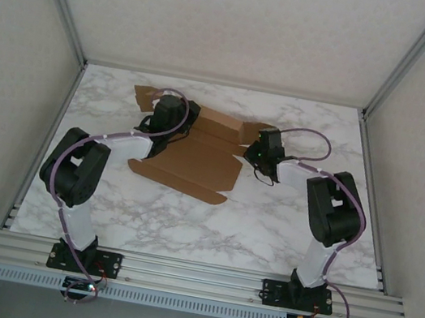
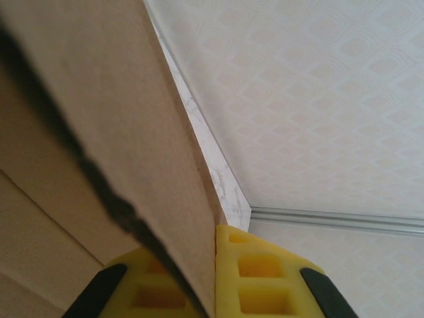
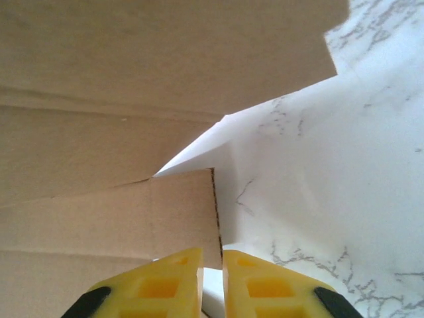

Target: Fold the paper box

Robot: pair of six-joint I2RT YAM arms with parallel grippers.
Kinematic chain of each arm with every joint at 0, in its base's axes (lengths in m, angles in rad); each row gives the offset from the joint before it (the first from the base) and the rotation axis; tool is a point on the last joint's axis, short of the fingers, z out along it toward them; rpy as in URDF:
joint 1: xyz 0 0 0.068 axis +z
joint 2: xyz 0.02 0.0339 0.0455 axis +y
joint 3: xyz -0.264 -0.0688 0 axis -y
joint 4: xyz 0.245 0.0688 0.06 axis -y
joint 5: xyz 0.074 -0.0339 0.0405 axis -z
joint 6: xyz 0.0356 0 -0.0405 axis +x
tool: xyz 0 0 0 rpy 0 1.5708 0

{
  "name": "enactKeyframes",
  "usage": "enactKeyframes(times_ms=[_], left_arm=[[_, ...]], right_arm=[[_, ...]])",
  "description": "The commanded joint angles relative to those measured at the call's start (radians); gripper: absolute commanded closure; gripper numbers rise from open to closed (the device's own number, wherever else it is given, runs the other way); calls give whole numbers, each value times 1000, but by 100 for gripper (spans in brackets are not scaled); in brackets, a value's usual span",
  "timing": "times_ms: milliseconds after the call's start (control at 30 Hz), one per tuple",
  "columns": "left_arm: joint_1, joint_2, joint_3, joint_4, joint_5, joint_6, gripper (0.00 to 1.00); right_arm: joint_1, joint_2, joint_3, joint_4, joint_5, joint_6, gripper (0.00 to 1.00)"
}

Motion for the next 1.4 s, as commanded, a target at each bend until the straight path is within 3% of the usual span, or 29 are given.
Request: enactKeyframes(times_ms=[0,233,533,1067,1367], left_arm=[[2,43,0,-94,-16,3,97],[3,44,0,-94,-8,5,97],[2,43,-7,-94,-7,6,97],[2,39,-11,-98,-5,1,97],[3,38,-11,-104,-4,-2,98]], right_arm=[[-15,29,5,-13,11,51,85],[-35,58,4,-11,7,126,89],[-41,138,42,94,-158,208,94],[-7,123,54,230,-245,249,90],[36,192,122,225,-246,279,89]])
